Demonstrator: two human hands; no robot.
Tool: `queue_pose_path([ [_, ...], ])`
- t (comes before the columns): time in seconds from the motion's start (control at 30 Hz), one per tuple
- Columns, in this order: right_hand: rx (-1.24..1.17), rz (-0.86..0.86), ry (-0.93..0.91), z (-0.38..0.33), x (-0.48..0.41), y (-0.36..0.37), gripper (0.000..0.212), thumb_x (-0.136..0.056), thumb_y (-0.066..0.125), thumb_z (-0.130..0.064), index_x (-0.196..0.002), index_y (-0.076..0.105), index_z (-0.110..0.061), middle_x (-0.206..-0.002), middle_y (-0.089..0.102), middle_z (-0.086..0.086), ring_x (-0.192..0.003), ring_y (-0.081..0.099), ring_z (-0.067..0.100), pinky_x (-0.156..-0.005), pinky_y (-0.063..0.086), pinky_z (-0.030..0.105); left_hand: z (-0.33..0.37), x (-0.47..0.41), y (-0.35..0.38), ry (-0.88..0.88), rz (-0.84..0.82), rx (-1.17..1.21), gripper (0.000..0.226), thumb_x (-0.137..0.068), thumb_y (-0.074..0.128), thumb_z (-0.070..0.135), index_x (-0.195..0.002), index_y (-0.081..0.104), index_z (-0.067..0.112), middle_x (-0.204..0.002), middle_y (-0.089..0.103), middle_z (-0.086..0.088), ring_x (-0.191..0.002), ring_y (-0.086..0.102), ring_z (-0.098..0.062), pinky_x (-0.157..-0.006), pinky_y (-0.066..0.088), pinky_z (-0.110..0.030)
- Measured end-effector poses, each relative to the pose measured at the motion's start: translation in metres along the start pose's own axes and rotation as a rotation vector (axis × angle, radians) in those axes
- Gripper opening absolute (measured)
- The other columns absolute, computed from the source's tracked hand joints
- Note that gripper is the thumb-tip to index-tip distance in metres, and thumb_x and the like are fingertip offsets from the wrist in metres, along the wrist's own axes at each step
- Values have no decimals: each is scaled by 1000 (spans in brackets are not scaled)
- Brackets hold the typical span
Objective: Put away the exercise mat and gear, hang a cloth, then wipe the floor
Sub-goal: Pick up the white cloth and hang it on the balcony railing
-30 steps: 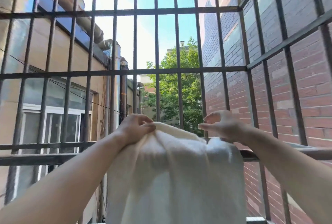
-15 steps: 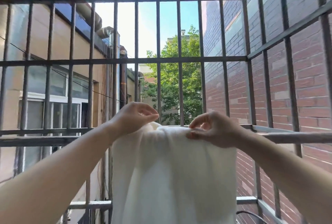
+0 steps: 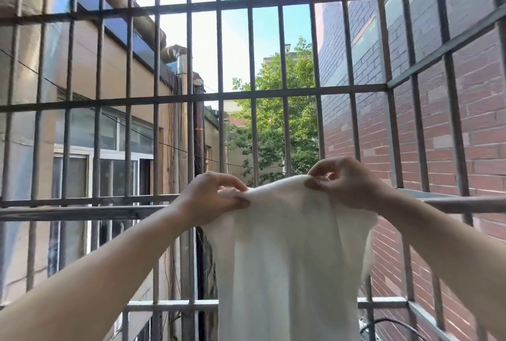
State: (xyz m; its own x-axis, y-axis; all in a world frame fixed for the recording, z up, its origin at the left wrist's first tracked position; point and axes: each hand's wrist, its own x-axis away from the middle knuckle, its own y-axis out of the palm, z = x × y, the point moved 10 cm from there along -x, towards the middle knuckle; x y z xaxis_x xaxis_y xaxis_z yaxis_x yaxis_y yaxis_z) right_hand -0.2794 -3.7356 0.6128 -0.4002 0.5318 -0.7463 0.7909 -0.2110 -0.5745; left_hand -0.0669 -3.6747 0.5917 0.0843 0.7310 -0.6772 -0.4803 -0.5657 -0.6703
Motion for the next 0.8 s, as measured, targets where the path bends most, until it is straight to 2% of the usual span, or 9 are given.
queue_pose_path([
  [0.1, -7, 33, 8, 5, -3, -10, 5, -79, 72, -27, -82, 71, -24, -84, 70, -3, -78, 60, 9, -70, 47, 22, 8, -10, -3, 16, 20, 54, 15, -74, 74, 38, -77, 63, 48, -88, 63, 13, -89, 61, -15, -81, 52, -39],
  [0.23, 10, 47, 35, 17, -14, -21, 11, -80, 71, -28, -87, 72, -19, -87, 69, -2, -78, 59, 7, -64, 43, 11, 11, -33, -5, 9, 51, 151, 17, -76, 73, 33, -74, 65, 47, -99, 66, 2, -90, 62, -20, -76, 55, -38],
  [0.37, 45, 86, 61, 26, -31, -29, 16, -80, 72, -32, -90, 72, -19, -89, 68, -4, -84, 58, 9, -63, 38, 11, 9, -57, -7, -16, 85, 184, 15, -76, 73, 31, -75, 65, 44, -109, 63, 1, -93, 61, -21, -80, 55, -41],
  [0.43, 58, 85, 84, 30, -39, -27, 19, -79, 73, -32, -91, 72, -18, -88, 68, -5, -80, 58, 6, -62, 38, 9, 2, -67, -3, -27, 77, 113, 13, -76, 73, 33, -81, 64, 42, -108, 63, 3, -96, 60, -19, -84, 53, -41],
  [0.57, 8, -68, 208, 49, -40, -3, 22, -72, 79, -31, -90, 73, -21, -90, 71, -6, -85, 65, 8, -74, 48, 18, -13, -67, 21, -67, -84, 28, 28, -80, 71, 30, -106, 64, 27, -112, 64, 7, -96, 60, -8, -89, 48, -27],
  [0.7, -37, -165, 177, 43, -25, 9, 25, -72, 77, -28, -95, 72, -19, -99, 70, -9, -84, 64, 2, -83, 47, 18, -10, -51, 20, -36, -83, 97, 16, -80, 69, 31, -97, 68, 30, -103, 67, 11, -94, 60, -2, -91, 49, -29],
  [0.8, -14, -192, 113, 28, -9, 8, 23, -73, 76, -30, -94, 73, -22, -94, 70, -13, -81, 62, -7, -74, 46, 7, -2, -33, 19, -1, -108, 161, 13, -77, 67, 37, -90, 68, 35, -96, 68, 17, -92, 61, 1, -83, 47, -22],
])
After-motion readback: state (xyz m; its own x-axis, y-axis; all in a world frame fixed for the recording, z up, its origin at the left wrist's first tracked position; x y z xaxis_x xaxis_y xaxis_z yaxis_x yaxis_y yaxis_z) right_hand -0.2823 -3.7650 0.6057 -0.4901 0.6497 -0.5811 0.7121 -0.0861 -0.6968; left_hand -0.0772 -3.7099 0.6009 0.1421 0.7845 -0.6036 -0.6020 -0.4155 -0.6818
